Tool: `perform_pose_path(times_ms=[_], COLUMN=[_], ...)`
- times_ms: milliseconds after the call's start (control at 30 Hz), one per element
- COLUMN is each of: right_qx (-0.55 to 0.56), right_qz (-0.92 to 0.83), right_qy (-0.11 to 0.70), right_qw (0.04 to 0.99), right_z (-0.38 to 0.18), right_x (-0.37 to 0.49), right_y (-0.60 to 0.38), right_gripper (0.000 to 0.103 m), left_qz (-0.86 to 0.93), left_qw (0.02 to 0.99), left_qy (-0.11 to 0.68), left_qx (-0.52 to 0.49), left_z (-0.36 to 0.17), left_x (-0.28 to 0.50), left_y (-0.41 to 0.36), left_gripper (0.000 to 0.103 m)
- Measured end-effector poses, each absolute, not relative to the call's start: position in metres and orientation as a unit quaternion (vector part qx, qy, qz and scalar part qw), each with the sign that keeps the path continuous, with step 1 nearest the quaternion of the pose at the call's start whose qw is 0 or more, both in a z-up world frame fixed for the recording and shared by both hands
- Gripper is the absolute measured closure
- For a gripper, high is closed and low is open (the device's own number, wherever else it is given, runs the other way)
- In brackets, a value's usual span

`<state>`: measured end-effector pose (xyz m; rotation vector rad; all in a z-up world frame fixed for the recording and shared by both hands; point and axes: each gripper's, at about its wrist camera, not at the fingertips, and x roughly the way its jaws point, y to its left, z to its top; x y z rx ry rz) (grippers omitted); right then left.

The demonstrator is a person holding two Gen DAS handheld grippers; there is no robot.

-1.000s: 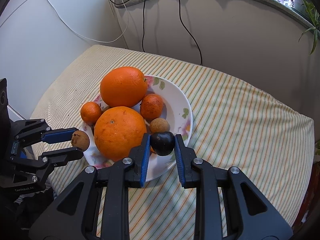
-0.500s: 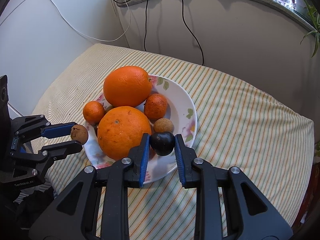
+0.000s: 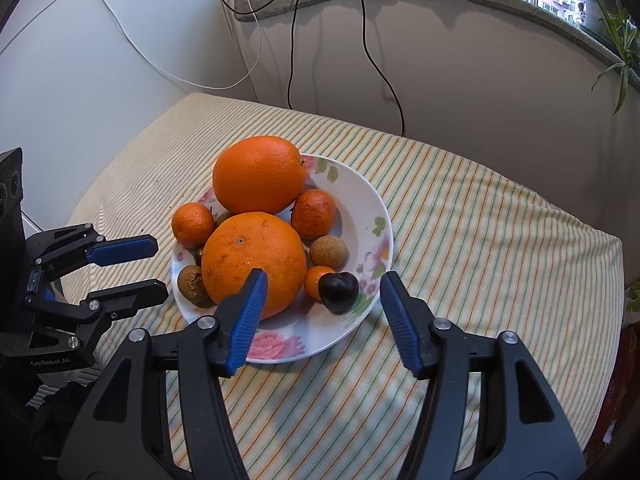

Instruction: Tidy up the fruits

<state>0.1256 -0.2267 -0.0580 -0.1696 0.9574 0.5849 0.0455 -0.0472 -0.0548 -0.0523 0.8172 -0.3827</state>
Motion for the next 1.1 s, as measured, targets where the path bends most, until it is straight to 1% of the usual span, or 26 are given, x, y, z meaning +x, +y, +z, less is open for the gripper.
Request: perform_pose_path(times_ms=[67,233,267,333,400,567,700,800,833,867,933,1100], right_qx=[-0.078,-0.074,-0.073,-0.070,-0.065,-0.053,-0.043,-0.044,-0.042,-0.039,-0.028,-0.023], right_qz=[0.275,0.267,0.264,0.256,0.249,0.229,0.207,0.184,0.177,0.172,0.157,0.117], right_qy=[0.451,0.437,0.434,0.424,0.414,0.397,0.385,0.372,0.367,0.362,0.339,0.312], right_qw=[0.845,0.856,0.858,0.866,0.873,0.887,0.898,0.909,0.912,0.915,0.927,0.942], right_z=[-0.057,-0.050,-0.049,-0.045,-0.040,-0.033,-0.031,-0.028,-0.026,-0.024,-0.018,-0.008], right_x=[0.122,0.109,0.106,0.100,0.091,0.079,0.068,0.059,0.057,0.055,0.047,0.040], right_y=[-0.228,-0.230,-0.231,-0.233,-0.235,-0.240,-0.244,-0.247,-0.248,-0.250,-0.254,-0.259], right_gripper=[0.040,0.038,0.033,0.029,0.029,0.028,0.028,0.026,0.021,0.012,0.005,0.000], left_qz=[-0.183,-0.174,-0.170,-0.162,-0.154,-0.133,-0.111,-0.096,-0.094,-0.092,-0.089,-0.085], left_qw=[0.901,0.905,0.906,0.909,0.911,0.917,0.922,0.928,0.929,0.930,0.931,0.933], left_qy=[0.393,0.387,0.386,0.383,0.380,0.373,0.368,0.359,0.356,0.354,0.352,0.347], left_qx=[-0.026,-0.029,-0.030,-0.032,-0.036,-0.042,-0.040,-0.038,-0.039,-0.039,-0.041,-0.048], left_z=[-0.054,-0.050,-0.048,-0.046,-0.042,-0.035,-0.029,-0.024,-0.023,-0.022,-0.019,-0.014], left_x=[0.044,0.040,0.039,0.038,0.036,0.032,0.027,0.022,0.020,0.019,0.016,0.013], left_y=[-0.046,-0.044,-0.043,-0.041,-0.039,-0.034,-0.030,-0.027,-0.026,-0.025,-0.023,-0.018], left_gripper=[0.057,0.043,0.041,0.036,0.033,0.031,0.025,0.024,0.024,0.024,0.024,0.024])
